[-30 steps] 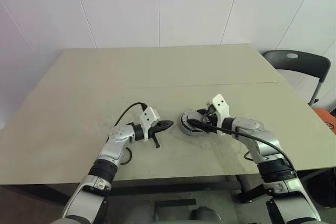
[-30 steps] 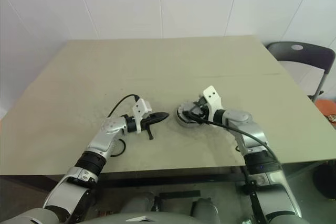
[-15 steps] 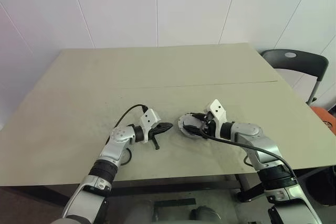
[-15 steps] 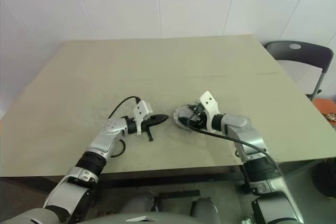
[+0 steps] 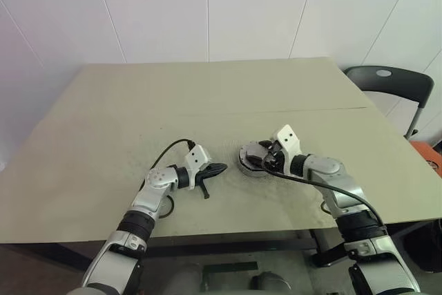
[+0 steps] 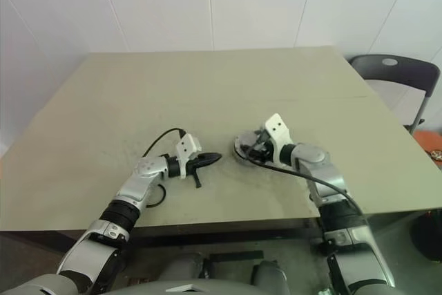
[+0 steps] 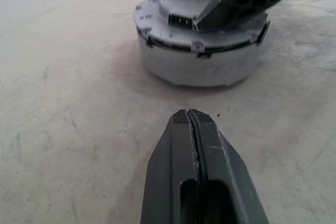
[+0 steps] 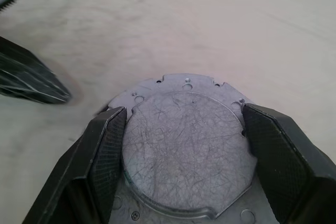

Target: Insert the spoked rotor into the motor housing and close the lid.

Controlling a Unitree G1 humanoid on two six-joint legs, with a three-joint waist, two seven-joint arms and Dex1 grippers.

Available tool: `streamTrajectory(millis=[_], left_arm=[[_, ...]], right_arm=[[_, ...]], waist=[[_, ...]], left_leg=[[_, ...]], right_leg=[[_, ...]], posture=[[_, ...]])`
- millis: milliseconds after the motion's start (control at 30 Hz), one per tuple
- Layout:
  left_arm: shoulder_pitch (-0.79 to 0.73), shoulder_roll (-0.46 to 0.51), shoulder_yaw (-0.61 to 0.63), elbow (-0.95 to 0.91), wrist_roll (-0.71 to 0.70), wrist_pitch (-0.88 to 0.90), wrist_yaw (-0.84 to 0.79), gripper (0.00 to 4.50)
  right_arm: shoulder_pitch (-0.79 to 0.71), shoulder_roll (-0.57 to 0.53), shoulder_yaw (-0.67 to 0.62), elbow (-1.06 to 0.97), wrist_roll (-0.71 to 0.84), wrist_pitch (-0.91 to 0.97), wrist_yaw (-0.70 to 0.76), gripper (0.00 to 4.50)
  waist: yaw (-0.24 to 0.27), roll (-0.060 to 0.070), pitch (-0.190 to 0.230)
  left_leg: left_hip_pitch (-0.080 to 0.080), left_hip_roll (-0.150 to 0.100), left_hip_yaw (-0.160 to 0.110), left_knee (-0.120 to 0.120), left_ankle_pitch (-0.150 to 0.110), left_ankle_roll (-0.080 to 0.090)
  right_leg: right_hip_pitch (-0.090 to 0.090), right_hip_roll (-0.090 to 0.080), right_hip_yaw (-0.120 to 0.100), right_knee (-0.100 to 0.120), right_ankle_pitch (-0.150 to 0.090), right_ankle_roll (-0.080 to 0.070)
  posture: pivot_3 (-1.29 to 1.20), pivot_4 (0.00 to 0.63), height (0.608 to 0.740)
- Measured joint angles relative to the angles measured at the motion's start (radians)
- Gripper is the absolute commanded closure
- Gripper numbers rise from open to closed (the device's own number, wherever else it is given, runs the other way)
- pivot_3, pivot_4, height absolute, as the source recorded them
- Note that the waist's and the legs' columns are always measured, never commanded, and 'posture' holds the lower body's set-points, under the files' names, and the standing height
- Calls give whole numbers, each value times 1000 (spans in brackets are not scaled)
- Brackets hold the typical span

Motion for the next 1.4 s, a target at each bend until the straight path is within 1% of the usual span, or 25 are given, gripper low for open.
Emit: streamTrajectory(millis=[133,233,400,533,700,1167,1400], left_arm=[[-1,-2,0,0,-2,0,-8,4500],[-3,-2,1,0,-4,0,-14,4500],[-13,-2,2,0,-5,-1,-17,4500],[-15,-2,2,0,-5,-1,-18,4500],[-19,-3,2,0,-5,-2,-19,4500],[-29,-9,2,11,-4,-7,-18,4500],[-29,-8,2,11,-4,-7,-18,4500]], right_arm=[[-1,-2,-5,-1,-1,-1,4,1340],[1,-7,-5,-9,11,20,38,1340],[31,-6,-10,-68,88,72,113,1340],[31,-6,-10,-72,81,73,104,1340],[25,-8,-10,-50,42,62,51,1340],[27,-14,-8,-56,47,84,93,1340],[26,-8,-7,-55,30,82,66,1340]], waist=[[0,0,0],[0,0,0],[1,0,0],[1,0,0],[0,0,0],[0,0,0],[0,0,0]], left_leg=[[0,0,0,-1,1,1],[0,0,0,-1,1,2],[0,0,0,-1,1,2],[0,0,0,-1,0,0],[0,0,0,-1,0,0],[0,0,1,0,1,2],[1,0,1,0,1,2]], right_leg=[[0,0,0,0,0,0],[0,0,0,0,0,0],[0,0,0,0,0,0],[0,0,0,0,0,0],[0,0,0,1,0,0],[1,1,0,1,0,0],[1,1,0,1,0,0]], posture=[[0,0,740],[0,0,740],[0,0,740],[0,0,740],[0,0,740],[0,0,740],[0,0,740]])
